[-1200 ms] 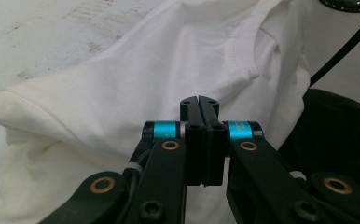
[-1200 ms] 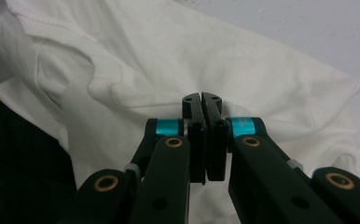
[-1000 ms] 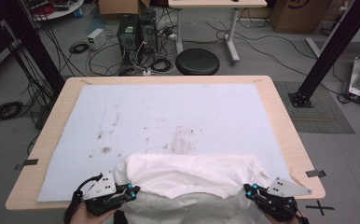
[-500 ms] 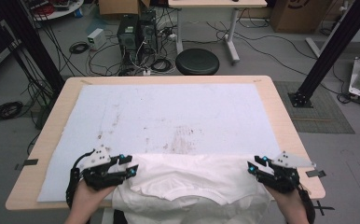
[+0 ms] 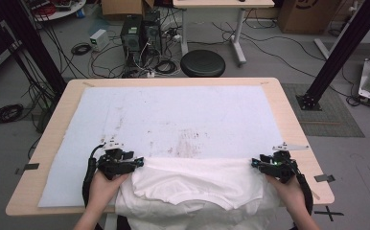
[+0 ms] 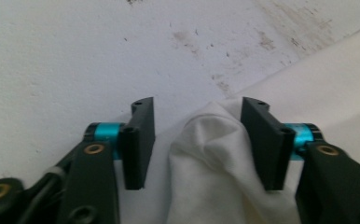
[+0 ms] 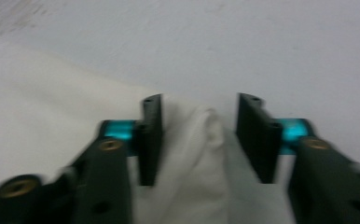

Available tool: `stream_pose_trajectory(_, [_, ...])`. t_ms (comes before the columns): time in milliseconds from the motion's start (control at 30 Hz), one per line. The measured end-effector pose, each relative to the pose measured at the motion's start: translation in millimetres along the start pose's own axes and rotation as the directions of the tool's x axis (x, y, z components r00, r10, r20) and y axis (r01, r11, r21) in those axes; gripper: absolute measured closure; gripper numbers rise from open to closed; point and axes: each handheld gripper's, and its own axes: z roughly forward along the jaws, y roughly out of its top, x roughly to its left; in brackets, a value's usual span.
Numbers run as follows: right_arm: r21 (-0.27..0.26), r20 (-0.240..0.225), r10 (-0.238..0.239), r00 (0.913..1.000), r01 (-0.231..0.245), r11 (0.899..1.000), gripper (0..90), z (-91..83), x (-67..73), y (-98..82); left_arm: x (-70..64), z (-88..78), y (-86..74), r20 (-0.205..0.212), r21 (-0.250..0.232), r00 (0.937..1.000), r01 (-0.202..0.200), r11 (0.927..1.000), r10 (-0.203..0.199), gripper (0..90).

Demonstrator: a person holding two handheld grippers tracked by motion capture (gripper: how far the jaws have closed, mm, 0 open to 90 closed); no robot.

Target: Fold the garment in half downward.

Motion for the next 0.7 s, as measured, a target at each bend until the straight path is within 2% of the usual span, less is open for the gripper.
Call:
stream_pose_trajectory(33, [0.0,0.0,0.0,1.0,0.0,1.0,69.9,0.0,0.0,0.0,0.0,0.0,0.0,0.0,0.0,1.0,0.0,1.0,0.0,63.5])
stream_pose_trajectory(67, [0.001,-0.027,-0.013,0.9995,0.013,1.0,74.1,-0.2,1.9,-1.2,-0.2,0.3,-2.5,0.068,0.009,0.9974,0.023,0.9997,-0.024,63.5])
stream_pose_trajectory(100, [-0.012,-0.011,-0.072,0.9973,0.072,0.997,79.4,-1.4,7.9,-2.8,-1.7,-0.1,-2.9,0.064,0.002,0.9979,0.011,0.9999,-0.012,75.8])
stream_pose_trajectory(200, [-0.03,-0.014,-0.083,0.9965,0.082,0.996,80.4,-2.0,5.2,-0.6,2.1,-0.6,1.4,0.074,0.009,0.997,0.02,0.9998,-0.021,77.8])
stream_pose_trajectory(333, [-0.08,-0.022,-0.093,0.9954,0.091,0.993,81.2,-3.8,1.1,15.3,4.0,-1.6,16.9,0.056,0.0,0.9976,-0.042,0.9991,0.042,79.1])
stream_pose_trajectory(433, [-0.104,-0.014,-0.129,0.9916,0.127,0.987,81.4,-2.5,1.1,36.0,4.9,-3.3,32.9,0.029,-0.012,0.9957,-0.088,0.9961,0.088,79.4])
stream_pose_trajectory(467, [-0.124,0.014,-0.146,0.9892,0.146,0.981,81.4,-0.8,1.2,50.6,6.3,-4.6,38.8,0.016,-0.021,0.9954,-0.095,0.9953,0.095,79.4])
stream_pose_trajectory(500, [-0.132,0.018,-0.147,0.989,0.148,0.98,81.4,0.3,-0.4,58.6,9.3,-6.0,45.1,0.01,-0.033,0.9949,-0.1,0.9945,0.1,79.3])
stream_pose_trajectory(533, [-0.132,0.018,-0.147,0.989,0.148,0.98,81.4,0.3,-0.4,58.6,12.8,-7.1,51.3,0.008,-0.052,0.9957,-0.092,0.9944,0.092,79.3])
stream_pose_trajectory(567, [-0.14,0.021,-0.145,0.9892,0.147,0.979,81.4,1.2,-2.1,66.3,16.5,-7.7,57.9,0.001,-0.063,0.9958,-0.091,0.9938,0.091,79.4])
stream_pose_trajectory(600, [-0.145,0.048,-0.152,0.9872,0.157,0.977,81.4,4.7,-5.2,82.1,19.8,-7.5,64.3,-0.007,-0.077,0.9953,-0.097,0.9922,0.097,79.3])
stream_pose_trajectory(633, [-0.145,0.048,-0.152,0.9872,0.157,0.977,81.4,4.7,-5.2,82.1,23.3,-6.5,71.0,-0.01,-0.084,0.9954,-0.096,0.9918,0.096,79.3])
stream_pose_trajectory(700, [-0.151,0.07,-0.147,0.9867,0.156,0.976,81.3,13.2,-9.2,103.7,29.6,-2.1,83.5,-0.025,-0.087,0.9941,-0.108,0.9904,0.106,79.3])
